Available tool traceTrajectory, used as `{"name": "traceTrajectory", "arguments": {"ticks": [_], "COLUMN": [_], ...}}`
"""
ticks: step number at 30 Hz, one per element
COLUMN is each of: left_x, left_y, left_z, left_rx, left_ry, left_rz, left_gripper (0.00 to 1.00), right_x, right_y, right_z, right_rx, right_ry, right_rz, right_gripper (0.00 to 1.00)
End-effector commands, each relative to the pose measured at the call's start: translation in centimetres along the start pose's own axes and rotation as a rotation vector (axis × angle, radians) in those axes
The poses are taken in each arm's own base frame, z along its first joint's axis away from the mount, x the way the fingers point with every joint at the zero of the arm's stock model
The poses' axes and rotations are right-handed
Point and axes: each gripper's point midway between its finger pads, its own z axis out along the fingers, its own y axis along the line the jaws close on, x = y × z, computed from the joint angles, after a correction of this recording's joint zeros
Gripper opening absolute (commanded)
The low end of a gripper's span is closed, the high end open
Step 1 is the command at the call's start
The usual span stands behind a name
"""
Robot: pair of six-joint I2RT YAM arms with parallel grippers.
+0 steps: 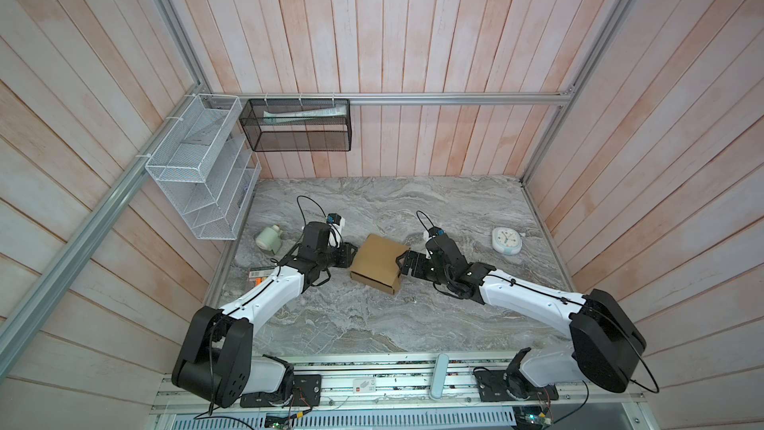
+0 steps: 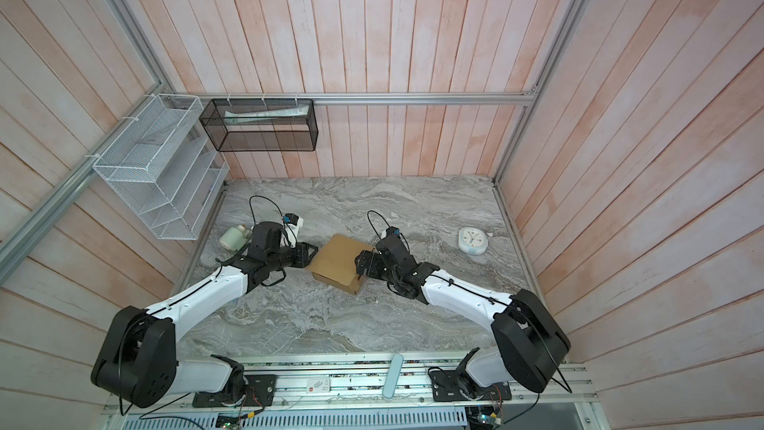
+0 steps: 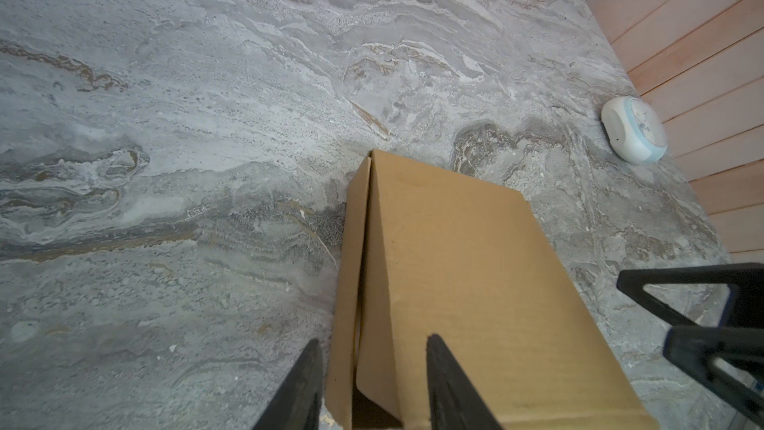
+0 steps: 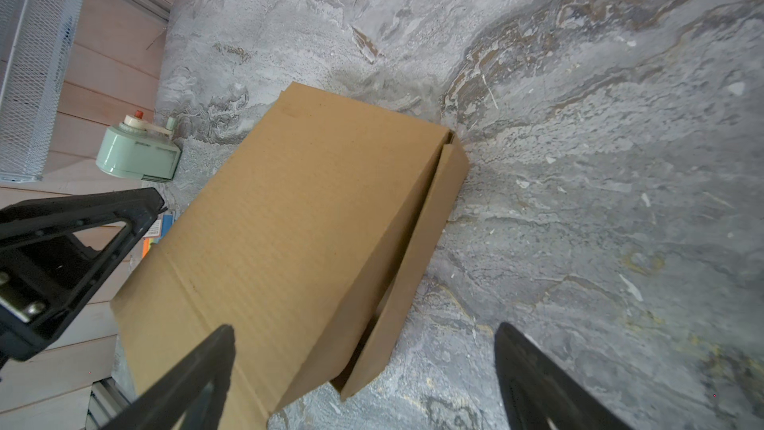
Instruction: Fold the paper box
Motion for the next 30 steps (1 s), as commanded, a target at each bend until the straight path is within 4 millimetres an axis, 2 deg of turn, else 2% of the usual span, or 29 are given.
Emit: {"name": "traceTrajectory", "arguments": {"ticks": [1,10,21,30], "left_x": [0.8,2.6,5.1,6.2], "left_y": [0.2,0.3,0.7,0.7], "left_z": [0.1,-0.3,-0.4,-0.1], "left_rx": [0.010,0.020,0.009,-0.007], "left_ry": [0.004,0.019,0.045,0.064], "left_rz": [-0.014,-0.048,-0.075,-0.076], "left_gripper": [0.43,0.41,0.40,0.38], "right_x": [-0.8,0.1,1.5,2.1], "right_y": [1.6,1.2,0.4,0.0], "right_z": [0.5,1.6,2.8,3.9], "right_rx": [-0.047,-0.043,-0.035,-0.025], "right_ry": [0.006,0.040,0.086,0.110], "right_rz": [0.002,0.002,0.005,0.003], "right_gripper": [0.98,0.97,0.86,0.79]}}
